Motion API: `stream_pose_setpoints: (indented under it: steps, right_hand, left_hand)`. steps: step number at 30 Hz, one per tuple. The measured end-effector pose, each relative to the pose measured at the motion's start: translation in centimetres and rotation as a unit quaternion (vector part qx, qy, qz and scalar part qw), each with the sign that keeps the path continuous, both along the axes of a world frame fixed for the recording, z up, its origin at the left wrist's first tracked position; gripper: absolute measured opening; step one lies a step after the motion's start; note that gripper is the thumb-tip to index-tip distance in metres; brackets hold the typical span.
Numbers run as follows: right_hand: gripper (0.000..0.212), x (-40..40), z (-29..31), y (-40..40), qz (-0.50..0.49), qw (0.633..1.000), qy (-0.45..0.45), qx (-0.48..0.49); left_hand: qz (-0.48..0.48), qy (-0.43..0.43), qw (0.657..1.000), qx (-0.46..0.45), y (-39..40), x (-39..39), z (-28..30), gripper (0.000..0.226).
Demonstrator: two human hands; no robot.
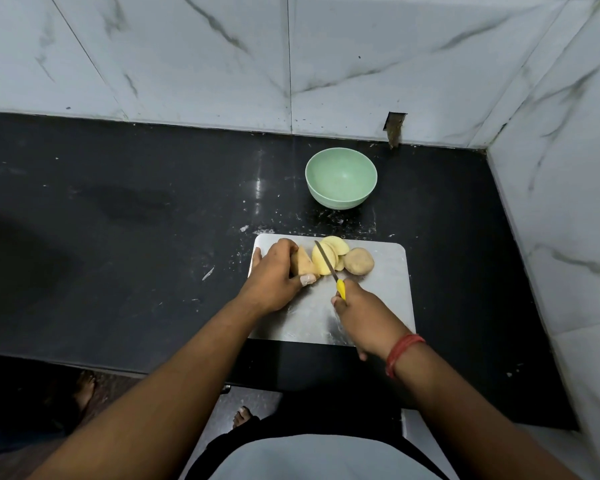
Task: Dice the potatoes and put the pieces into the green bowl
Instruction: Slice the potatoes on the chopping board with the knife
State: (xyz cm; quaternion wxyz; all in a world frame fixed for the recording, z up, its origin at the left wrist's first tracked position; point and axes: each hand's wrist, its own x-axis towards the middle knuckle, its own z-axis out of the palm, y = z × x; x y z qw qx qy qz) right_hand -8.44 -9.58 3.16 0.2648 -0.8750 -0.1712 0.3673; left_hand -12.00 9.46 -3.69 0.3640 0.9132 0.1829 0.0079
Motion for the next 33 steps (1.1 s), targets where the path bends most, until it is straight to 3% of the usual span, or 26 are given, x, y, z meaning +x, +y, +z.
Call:
stream_pose_setpoints:
  steps: [4,11,16,23,33]
  right_hand:
    - [0.021,0.3,-0.5,1.1,0.017,1.000,-0.012,-0.020]
    - [0.034,0.0,-1.3,2.9,0.004,0.998,0.057,-0.001]
    - [0.018,-0.9,-1.6,3.0,-0.006,0.996,0.088,-0.008]
    - [0.022,-1.3,-0.7,3.3,0.013,1.000,0.012,0.019]
    - [0.026,-1.5,-1.9,3.8,0.058,0.995,-0.071,-0.049]
  left_hand:
    - [0.016,-0.007,1.000,-0.024,0.2,-0.1,0.3,0.054]
    - [0.017,-0.022,0.997,-0.066,1.1,-0.3,0.2,0.051]
    - [-0.008,-0.016,0.998,-0.067,1.9,-1.0,-0.3,0.032]
    - [0.051,-0.022,0.996,-0.076,1.8,-0.8,-1.4,0.022]
    - [0.078,-0.043,0.993,-0.075,1.0,-0.6,-3.2,0.010]
